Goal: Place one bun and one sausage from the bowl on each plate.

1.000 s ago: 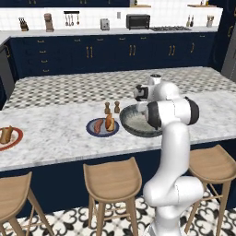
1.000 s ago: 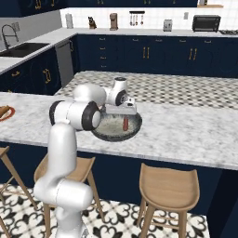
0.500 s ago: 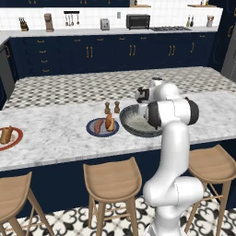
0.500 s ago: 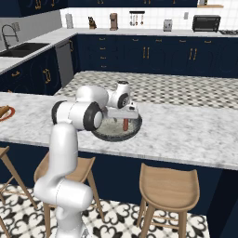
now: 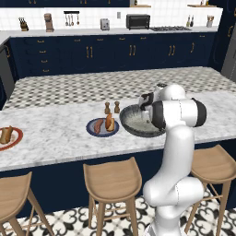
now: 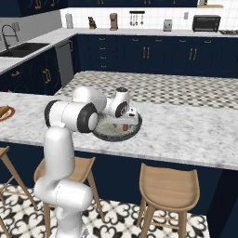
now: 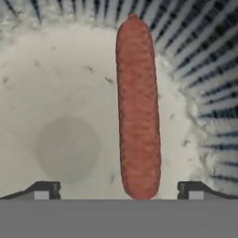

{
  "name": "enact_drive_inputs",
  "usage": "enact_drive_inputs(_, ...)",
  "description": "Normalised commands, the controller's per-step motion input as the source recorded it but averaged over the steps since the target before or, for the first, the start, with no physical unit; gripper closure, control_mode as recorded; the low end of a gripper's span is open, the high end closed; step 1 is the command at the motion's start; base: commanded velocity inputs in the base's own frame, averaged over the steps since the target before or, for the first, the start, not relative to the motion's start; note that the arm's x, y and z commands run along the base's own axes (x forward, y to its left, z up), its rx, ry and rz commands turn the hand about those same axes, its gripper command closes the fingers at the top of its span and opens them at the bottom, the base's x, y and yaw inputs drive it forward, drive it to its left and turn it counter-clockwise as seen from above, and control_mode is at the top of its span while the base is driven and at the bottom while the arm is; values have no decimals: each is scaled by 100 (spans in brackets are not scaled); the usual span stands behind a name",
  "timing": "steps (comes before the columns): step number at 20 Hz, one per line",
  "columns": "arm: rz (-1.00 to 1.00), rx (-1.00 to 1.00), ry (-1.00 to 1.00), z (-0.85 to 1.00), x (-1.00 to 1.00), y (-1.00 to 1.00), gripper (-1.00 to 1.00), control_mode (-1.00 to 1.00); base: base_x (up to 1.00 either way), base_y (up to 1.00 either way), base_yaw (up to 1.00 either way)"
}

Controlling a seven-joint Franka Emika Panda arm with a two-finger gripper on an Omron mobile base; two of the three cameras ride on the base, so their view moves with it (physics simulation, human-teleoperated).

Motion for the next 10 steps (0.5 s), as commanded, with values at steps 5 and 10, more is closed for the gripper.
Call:
enact_drive_inputs(5, 0, 0, -4, 0, 40, -1, -100, -100, 0, 0, 0)
enact_drive_inputs(10, 0, 0, 0, 0, 44, -10, -100, -100, 0, 0, 0)
